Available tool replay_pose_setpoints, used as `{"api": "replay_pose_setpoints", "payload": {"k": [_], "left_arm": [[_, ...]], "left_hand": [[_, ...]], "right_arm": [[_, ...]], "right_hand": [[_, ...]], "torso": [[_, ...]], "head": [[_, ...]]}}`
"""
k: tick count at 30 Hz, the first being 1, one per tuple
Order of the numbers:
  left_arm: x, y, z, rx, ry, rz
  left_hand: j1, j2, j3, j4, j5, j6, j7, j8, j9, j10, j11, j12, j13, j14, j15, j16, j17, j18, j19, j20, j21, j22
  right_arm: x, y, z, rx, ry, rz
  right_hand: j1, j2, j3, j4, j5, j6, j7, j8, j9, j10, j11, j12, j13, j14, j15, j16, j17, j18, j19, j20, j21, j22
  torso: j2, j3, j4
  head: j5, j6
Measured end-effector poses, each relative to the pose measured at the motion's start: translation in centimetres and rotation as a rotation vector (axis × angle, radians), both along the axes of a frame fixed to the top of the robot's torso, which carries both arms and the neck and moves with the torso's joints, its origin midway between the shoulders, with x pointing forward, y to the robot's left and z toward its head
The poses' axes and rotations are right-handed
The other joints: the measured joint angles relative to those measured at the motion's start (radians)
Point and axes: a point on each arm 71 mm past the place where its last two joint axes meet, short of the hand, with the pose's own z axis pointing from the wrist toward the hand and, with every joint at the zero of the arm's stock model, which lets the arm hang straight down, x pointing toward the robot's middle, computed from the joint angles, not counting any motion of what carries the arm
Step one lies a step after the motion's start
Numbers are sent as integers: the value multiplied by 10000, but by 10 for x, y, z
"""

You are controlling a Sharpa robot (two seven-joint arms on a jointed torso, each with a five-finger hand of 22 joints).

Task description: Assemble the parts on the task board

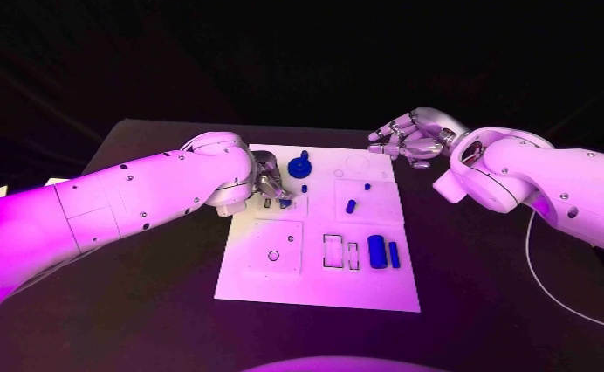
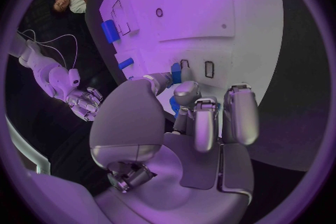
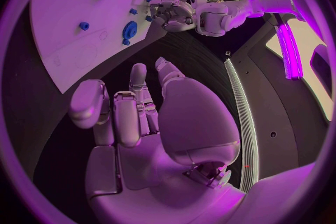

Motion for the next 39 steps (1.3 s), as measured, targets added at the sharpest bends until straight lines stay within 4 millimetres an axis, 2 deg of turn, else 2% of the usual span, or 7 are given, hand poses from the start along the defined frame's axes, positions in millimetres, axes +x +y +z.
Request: {"api": "replay_pose_setpoints", "payload": {"k": [27, 33, 39], "left_arm": [[-4, 5, 0, 732, -56, -533], [-4, 3, 0, 777, -34, -607], [-4, 2, -1, 778, -13, -639]], "left_hand": [[-101, -74, 97, -97, 47, -31, 6, 40, 31, -1, 1, 0, -12, 0, 0, 0, -2, 0, 40, -40, -5, -3], [-113, -61, 135, -134, 46, -44, 20, 47, 40, -2, 2, 0, 8, 0, 0, 0, 2, -1, 39, -40, -5, -3], [-327, 57, 216, -215, 46, -17, 2, 106, 70, 124, -52, 96, 111, 0, 0, 0, 6, -1, 39, -40, -5, -4]], "right_arm": [[0, 0, -1, -43, 52, 107], [-1, 0, -1, -49, 62, 125], [-1, 0, -1, -52, 66, 142]], "right_hand": [[-42, 42, -28, 28, 0, 0, 0, 0, -1, 1, 1, 0, 1, 0, 0, 0, 1, 0, 0, 0, 0, -9], [-41, 41, -28, 28, 0, 0, 0, 0, 0, 2, 2, 0, 1, 0, 0, 0, 2, 1, 0, 0, 0, -9], [-41, 41, -28, 27, 0, 0, 0, 0, -1, 14, 14, 0, 1, 0, 0, 0, 2, 0, 0, 0, 0, -9]], "torso": [[8, -10, -8], [9, -8, -9], [12, -7, -12]], "head": [[62, -86], [66, -91], [78, -101]]}}
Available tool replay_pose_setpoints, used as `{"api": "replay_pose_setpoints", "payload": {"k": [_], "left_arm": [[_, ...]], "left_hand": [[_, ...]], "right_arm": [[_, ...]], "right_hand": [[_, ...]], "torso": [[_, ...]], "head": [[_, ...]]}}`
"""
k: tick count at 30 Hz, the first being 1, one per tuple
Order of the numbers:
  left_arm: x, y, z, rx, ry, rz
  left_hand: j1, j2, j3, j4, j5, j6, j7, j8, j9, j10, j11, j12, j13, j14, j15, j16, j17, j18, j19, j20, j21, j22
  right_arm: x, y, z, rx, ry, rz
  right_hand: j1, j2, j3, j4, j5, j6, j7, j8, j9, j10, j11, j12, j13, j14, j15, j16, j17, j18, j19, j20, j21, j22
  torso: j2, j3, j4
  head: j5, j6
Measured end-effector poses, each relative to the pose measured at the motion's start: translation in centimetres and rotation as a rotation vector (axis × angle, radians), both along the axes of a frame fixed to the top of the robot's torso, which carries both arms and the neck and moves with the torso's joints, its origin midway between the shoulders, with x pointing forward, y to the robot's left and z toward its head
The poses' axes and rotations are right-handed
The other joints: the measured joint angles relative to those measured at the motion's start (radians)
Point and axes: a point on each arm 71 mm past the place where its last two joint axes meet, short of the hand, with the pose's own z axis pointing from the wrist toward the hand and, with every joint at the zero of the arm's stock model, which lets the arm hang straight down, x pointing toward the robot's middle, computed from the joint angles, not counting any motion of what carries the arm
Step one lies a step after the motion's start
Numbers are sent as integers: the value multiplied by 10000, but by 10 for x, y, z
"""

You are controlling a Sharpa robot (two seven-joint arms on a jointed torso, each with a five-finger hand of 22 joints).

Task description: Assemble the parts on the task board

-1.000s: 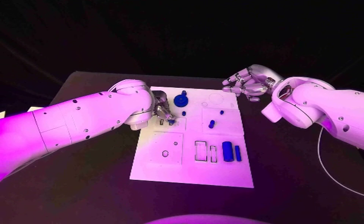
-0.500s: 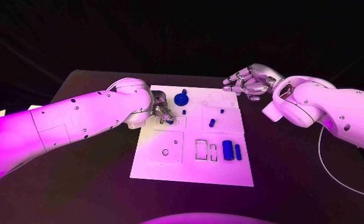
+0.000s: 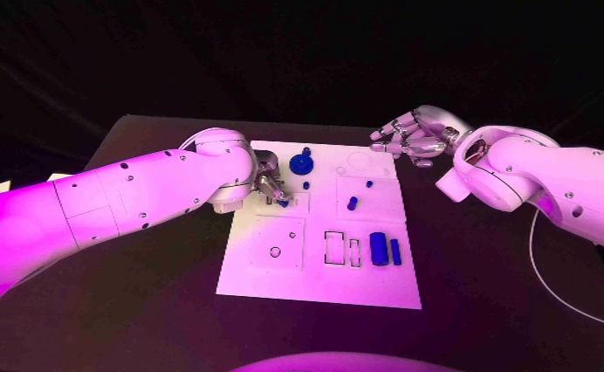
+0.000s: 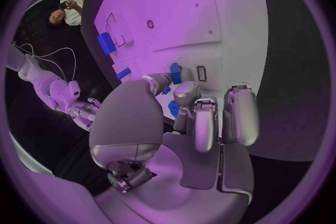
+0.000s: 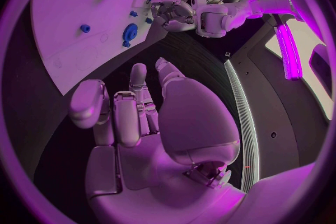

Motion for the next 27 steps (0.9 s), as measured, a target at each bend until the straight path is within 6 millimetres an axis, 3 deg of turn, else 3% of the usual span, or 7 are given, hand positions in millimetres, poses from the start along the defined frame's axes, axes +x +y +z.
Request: {"api": "replay_pose_setpoints", "payload": {"k": [12, 27], "left_arm": [[0, 1, -1, -156, -36, 144], [-9, 8, 2, -1535, -902, 1028]], "left_hand": [[-318, 85, 182, -184, -11, 113, -102, 48, 29, 109, -40, 116, 104, 0, 0, 0, -1, 0, 36, -36, 43, -1], [-271, 133, 192, -195, -4, 150, -129, 87, 48, 146, -75, 172, 142, 0, 0, 0, -3, 1, 128, -54, 184, -2]], "right_arm": [[0, 0, 0, -3, 3, 28], [0, -2, 0, -15, -2, 1]], "right_hand": [[0, 0, 0, 0, 0, 0, 0, 0, 0, 0, 0, 0, -30, 0, 0, 0, -18, 0, 0, 0, 0, 1], [0, -1, -29, 29, 0, 0, 0, 0, 0, 1, 0, 0, -30, 0, 0, -57, -43, 0, 0, 0, 0, -15]], "torso": [[1, 8, -11], [-13, 8, 22]], "head": [[-12, -3], [-45, -4]]}}
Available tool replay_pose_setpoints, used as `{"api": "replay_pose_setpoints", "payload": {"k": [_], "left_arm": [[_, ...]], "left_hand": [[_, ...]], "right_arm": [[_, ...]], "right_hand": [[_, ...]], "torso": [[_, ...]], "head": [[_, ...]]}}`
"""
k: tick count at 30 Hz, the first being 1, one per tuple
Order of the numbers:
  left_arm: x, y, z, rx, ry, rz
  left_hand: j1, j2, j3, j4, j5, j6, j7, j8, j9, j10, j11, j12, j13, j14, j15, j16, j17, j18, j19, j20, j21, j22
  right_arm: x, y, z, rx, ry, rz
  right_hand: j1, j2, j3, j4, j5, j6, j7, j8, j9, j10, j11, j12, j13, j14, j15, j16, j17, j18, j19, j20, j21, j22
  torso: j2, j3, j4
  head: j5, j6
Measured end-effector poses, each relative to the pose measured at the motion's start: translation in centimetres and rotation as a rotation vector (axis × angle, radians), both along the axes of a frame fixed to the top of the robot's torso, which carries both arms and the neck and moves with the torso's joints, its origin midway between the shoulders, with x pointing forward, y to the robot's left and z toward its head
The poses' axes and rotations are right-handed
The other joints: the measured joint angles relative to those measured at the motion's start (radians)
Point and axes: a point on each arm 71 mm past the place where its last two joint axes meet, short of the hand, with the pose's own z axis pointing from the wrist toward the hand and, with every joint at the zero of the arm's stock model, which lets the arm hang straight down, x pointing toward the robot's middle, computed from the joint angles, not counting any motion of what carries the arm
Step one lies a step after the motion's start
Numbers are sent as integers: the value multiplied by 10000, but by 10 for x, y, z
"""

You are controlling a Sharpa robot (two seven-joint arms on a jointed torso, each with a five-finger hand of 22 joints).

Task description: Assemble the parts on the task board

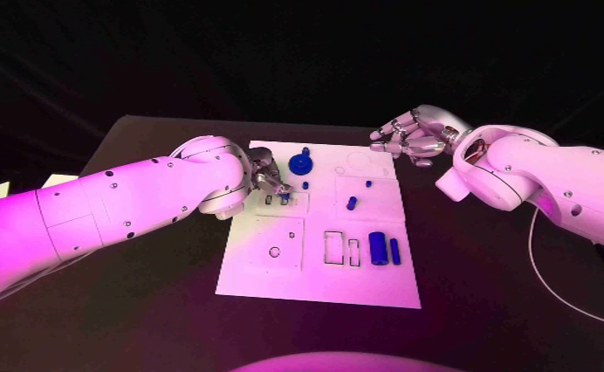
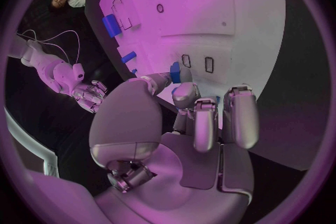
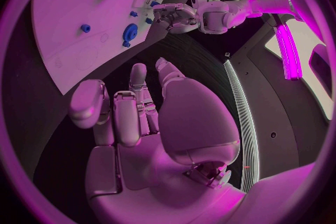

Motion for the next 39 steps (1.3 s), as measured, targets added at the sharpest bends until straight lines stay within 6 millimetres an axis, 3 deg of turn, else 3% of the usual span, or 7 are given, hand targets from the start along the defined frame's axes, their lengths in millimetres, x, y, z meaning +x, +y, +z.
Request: {"api": "replay_pose_setpoints", "payload": {"k": [14, 20, 39], "left_arm": [[-2, 1, -12, -107, -710, 287], [-2, 0, -13, 244, -1006, 90], [-6, -1, -12, 995, -744, -703]], "left_hand": [[26, 25, 0, 0, -1, 12, 15, -1, 1, -1, 1, 0, -66, 0, 0, 0, -2, -1, 52, 18, 0, -1], [-26, 77, 0, 0, -266, 12, 16, -2, -43, -2, 2, -27, -117, 0, 0, 0, -2, 0, 52, 18, 0, -1], [-29, 75, 6, -7, -326, 30, 28, -58, -94, -4, 4, -40, -134, 0, 0, 0, -4, -1, 51, 19, 0, 6]], "right_arm": [[0, -1, 0, 2, -3, 1], [0, -1, -1, 3, 10, 5], [0, 0, -3, 138, 194, 39]], "right_hand": [[-43, 44, -31, 31, 0, 0, 0, 5, 0, 0, 1, 0, -22, 0, 0, 0, 1, 0, 0, 0, 0, 0], [-55, 55, -31, 31, 0, 0, 0, 39, 0, 0, 0, 0, -22, 0, 0, 0, 1, -1, 0, 0, 0, 1], [-54, 54, -69, 69, 0, 0, 0, 39, 0, 0, 1, 0, -30, 0, 0, 0, 1, 0, 0, 0, 0, -8]], "torso": [[4, 0, -10], [11, -2, -22], [3, -8, -6]], "head": [[46, -41], [58, -66], [-34, -136]]}}
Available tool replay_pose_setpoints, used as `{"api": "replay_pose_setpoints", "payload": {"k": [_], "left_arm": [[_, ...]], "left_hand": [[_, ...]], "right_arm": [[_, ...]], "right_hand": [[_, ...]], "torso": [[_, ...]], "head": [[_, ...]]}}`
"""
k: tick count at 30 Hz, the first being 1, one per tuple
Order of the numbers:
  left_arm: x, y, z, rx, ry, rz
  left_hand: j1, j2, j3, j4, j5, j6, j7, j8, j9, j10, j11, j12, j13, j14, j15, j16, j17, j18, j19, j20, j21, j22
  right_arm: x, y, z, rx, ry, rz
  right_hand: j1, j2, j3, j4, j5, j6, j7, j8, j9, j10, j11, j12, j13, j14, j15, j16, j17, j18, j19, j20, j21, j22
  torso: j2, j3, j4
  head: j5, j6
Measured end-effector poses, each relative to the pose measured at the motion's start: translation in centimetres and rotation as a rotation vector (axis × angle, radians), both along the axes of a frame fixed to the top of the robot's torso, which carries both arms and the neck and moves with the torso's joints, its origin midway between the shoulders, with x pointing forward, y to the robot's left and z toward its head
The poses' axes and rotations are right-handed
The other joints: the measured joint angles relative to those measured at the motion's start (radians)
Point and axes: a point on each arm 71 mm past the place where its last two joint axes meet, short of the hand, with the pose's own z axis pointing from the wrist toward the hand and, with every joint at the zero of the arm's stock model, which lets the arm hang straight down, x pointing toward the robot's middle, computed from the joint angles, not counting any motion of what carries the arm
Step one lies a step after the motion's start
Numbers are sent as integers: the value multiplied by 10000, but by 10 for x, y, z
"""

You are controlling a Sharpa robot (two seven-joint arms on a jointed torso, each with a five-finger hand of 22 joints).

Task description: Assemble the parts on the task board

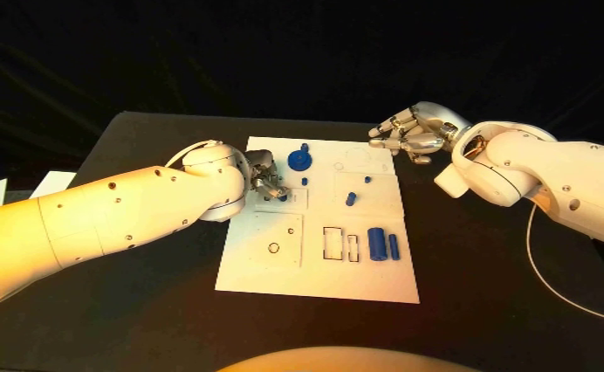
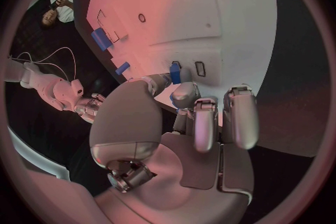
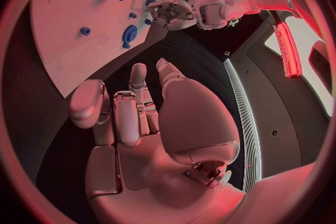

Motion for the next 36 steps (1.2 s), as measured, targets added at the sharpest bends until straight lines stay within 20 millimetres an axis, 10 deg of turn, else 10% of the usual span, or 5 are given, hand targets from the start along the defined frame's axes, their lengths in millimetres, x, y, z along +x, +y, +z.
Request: {"api": "replay_pose_setpoints", "payload": {"k": [24, 36], "left_arm": [[1, 1, -1, 219, 283, -55], [5, 2, -2, 197, 410, 131]], "left_hand": [[-258, -125, -67, -76, -25, 113, -73, -1, -99, 200, -56, 43, 110, 0, 0, 0, -1, 1, -1, 1, 0, -3], [-1109, -187, -99, -820, -72, 596, -237, -21, -448, 365, -150, 309, 370, 0, -74, 0, 6, 0, 36, -36, 0, -4]], "right_arm": [[0, 1, -1, 126, 161, 67], [-1, 2, -1, 127, 181, 101]], "right_hand": [[-53, 53, 1, -1, 0, 0, 0, 0, 0, 0, 0, 0, -8, 0, 0, 0, -18, 0, 0, 0, -40, -17], [-85, 85, -124, 124, 0, 0, 0, -1, 0, 0, 0, 0, -84, 0, 0, -145, -171, -1, -73, -1, -177, -212]], "torso": [[2, 7, -3], [7, 16, -11]], "head": [[35, -15], [62, -29]]}}
